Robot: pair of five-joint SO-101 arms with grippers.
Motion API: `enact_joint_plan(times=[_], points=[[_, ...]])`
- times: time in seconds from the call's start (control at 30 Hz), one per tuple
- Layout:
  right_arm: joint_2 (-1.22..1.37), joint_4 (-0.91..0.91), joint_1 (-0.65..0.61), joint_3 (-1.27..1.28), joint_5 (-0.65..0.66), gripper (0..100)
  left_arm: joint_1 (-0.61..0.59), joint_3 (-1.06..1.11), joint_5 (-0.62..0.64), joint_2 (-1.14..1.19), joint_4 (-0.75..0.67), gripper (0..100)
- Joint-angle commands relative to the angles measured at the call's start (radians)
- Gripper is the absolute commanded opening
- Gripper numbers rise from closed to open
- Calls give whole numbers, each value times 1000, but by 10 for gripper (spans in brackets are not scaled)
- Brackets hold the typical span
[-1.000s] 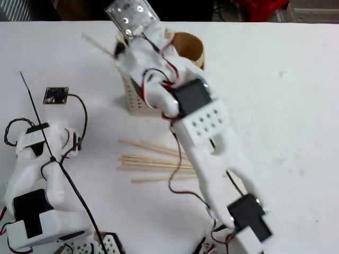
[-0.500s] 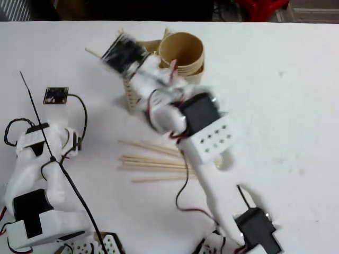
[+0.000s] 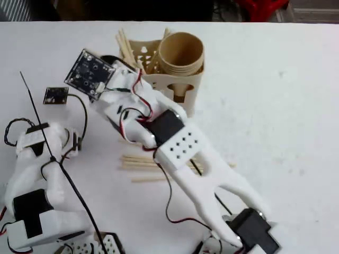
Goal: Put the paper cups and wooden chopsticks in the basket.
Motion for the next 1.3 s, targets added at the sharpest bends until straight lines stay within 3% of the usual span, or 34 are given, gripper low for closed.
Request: enact_joint_plan(times=[0.0, 0.1, 0.23, 0.6, 0.97, 1.03, 1.2, 1.27], points=[[21, -128, 10, -14, 12, 180, 8, -5, -11, -1, -15, 151], [48, -199, 33, -14, 12, 152, 8, -5, -11, -1, -15, 151], [68, -295, 85, -15, 11, 7, 8, -5, -11, -1, -15, 151], [91, -306, 275, -118, 8, 17, 8, -5, -11, -1, -15, 151], [81, -116, 303, -147, 5, 19, 8, -5, -11, -1, -15, 151], [59, -50, 300, -146, 5, 49, 8, -5, -11, -1, -15, 151], [-50, 157, 306, -146, 5, 231, 10, -5, -11, -1, -15, 151], [-101, 243, 311, -146, 5, 244, 10, -5, -11, -1, -15, 151]])
